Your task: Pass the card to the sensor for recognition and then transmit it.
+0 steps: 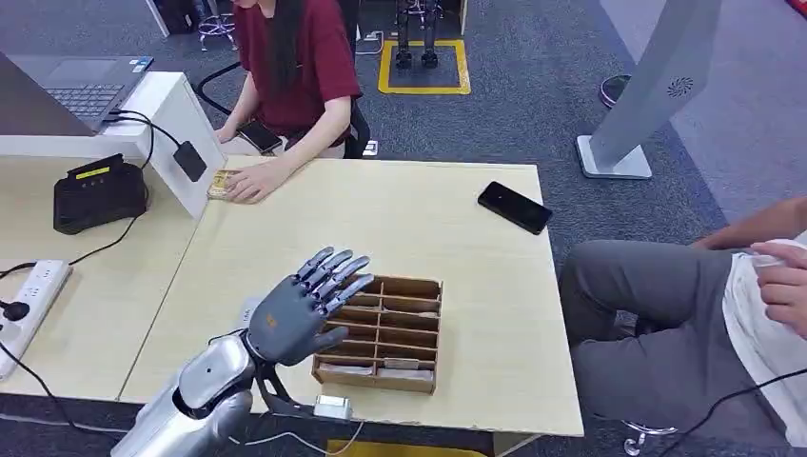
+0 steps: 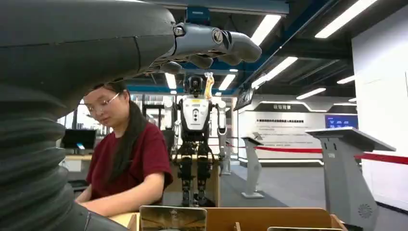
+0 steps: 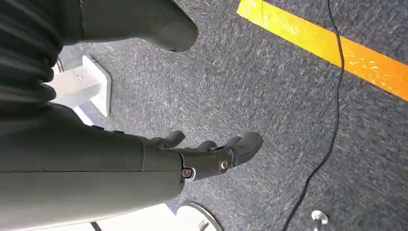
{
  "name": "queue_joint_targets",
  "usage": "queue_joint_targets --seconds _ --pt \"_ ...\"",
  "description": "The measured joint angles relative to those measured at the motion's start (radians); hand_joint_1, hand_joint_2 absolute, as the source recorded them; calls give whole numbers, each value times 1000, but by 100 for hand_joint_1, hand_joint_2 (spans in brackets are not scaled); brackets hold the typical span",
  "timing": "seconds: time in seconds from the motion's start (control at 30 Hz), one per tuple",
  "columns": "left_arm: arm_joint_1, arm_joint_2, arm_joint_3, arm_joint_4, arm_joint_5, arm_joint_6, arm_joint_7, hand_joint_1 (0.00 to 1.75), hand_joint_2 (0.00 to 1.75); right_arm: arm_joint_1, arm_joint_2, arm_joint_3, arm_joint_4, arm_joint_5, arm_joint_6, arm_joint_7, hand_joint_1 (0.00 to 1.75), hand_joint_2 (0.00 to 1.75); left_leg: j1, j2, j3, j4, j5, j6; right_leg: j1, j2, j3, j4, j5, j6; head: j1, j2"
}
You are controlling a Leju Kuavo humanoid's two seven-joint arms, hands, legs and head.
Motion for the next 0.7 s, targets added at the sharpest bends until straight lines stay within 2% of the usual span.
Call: queue_joint_targets --seconds 0.13,0.23,0.43,0.7 --pt "-43 -10 -21 45 -39 -5 86 0 175 0 0 0 0 -3 3 7 0 175 0 0 0 0 0 0 0 0 0 0 0 0 0 0" --pt "-81 -32 -27 92 -45 -16 118 0 175 0 0 -1 0 -3 -2 -4 0 175 0 0 0 0 0 0 0 0 0 0 0 0 0 0" --pt "-114 -51 -35 150 -40 -20 130 0 175 0 0 -6 0 -3 -7 -9 0 175 0 0 0 0 0 0 0 0 0 0 0 0 0 0" --pt "-118 -58 -38 180 -39 -19 130 0 175 0 0 -16 0 -3 -7 -9 0 175 0 0 0 0 0 0 0 0 0 0 0 0 0 0"
